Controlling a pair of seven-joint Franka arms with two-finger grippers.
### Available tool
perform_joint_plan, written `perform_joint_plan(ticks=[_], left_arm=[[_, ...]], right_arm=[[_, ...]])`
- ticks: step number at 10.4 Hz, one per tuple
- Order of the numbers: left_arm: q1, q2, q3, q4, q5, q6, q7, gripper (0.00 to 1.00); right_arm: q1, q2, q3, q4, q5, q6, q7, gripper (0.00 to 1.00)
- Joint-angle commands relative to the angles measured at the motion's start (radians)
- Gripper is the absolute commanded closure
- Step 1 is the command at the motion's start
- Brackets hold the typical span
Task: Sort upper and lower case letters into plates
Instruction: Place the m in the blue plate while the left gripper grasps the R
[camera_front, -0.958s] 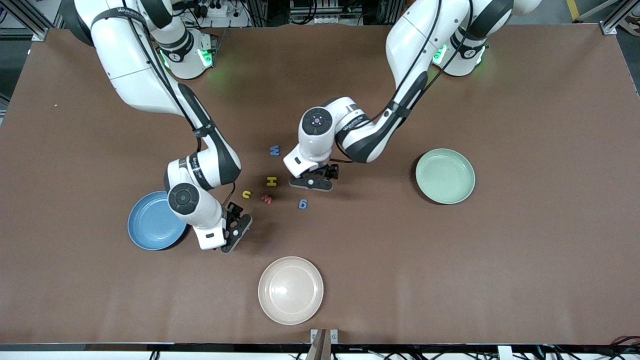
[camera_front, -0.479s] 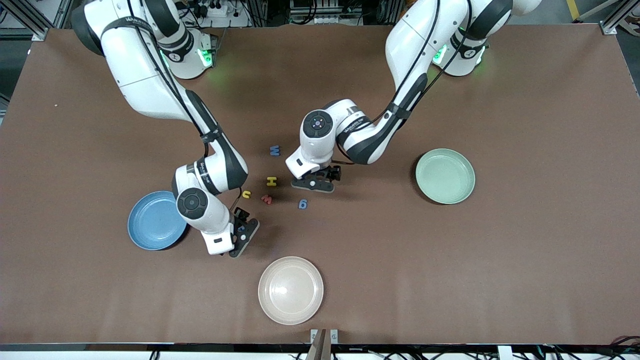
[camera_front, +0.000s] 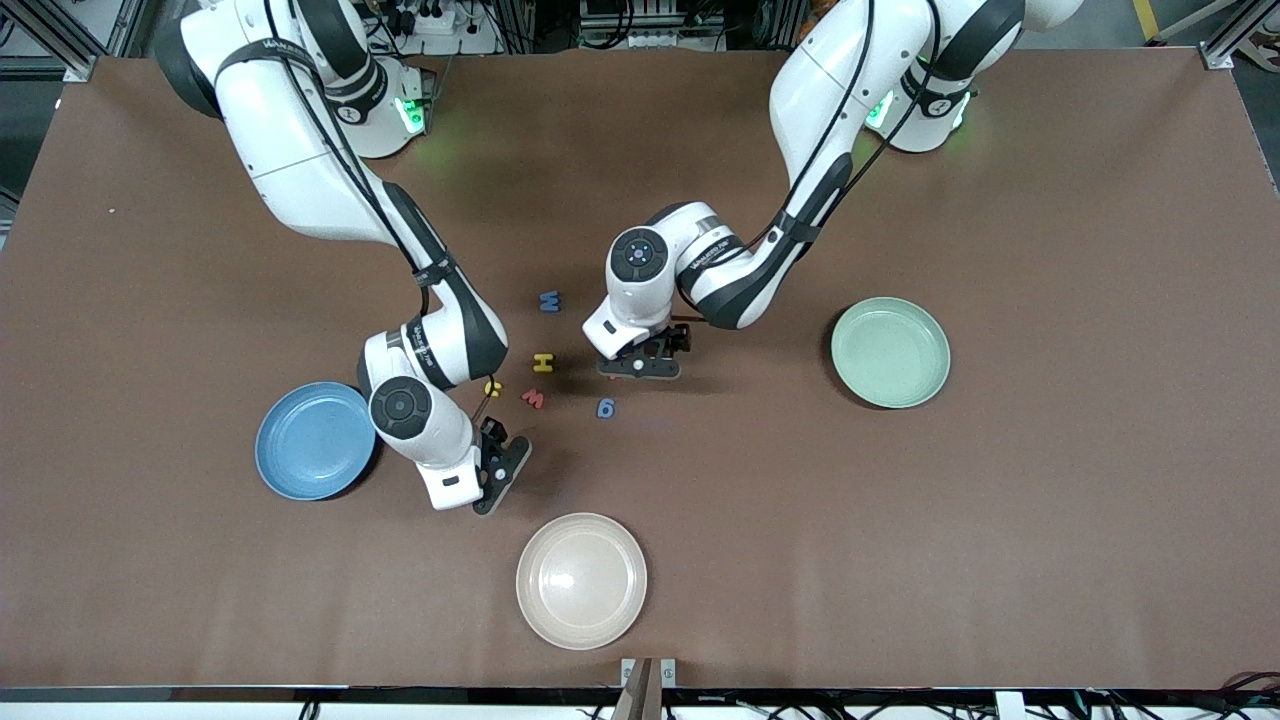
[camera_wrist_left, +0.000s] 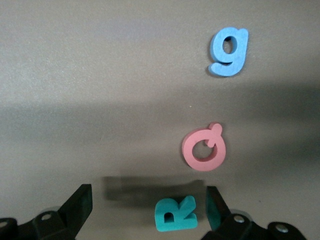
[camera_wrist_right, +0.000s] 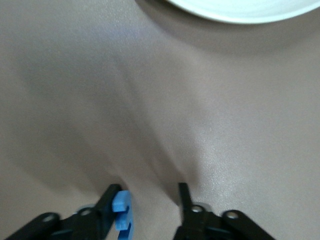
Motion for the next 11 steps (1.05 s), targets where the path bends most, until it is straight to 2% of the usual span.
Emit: perform_joint_plan(ticks=[1, 3, 7, 11], left_arm=[[-0.006, -0.001, -0.003, -0.002, -0.016, -0.004, -0.017, 0.00], [-0.008, -0.001, -0.003, -0.004, -0.016, -0.013, -0.017, 0.03], [-0.008, 0.000, -0.003, 0.004, -0.015, -0.039, -0.016, 0.29], [-0.021, 0.005, -0.004, 0.005, -0.022, -0.041, -0.023, 0.29]], right_arm=[[-0.004, 0.004, -0.006, -0.001, -0.005, -0.009, 0.000, 1.00], [-0.007, -0.004, -0.006, -0.003, -0.005, -0.049, 0.000, 1.00], [-0.038, -0.027, -0.009, 0.005, 0.004, -0.100, 0.000, 1.00], [-0.141, -0.068, -0.003, 0.049, 0.008, -0.225, 0.009, 1.00]])
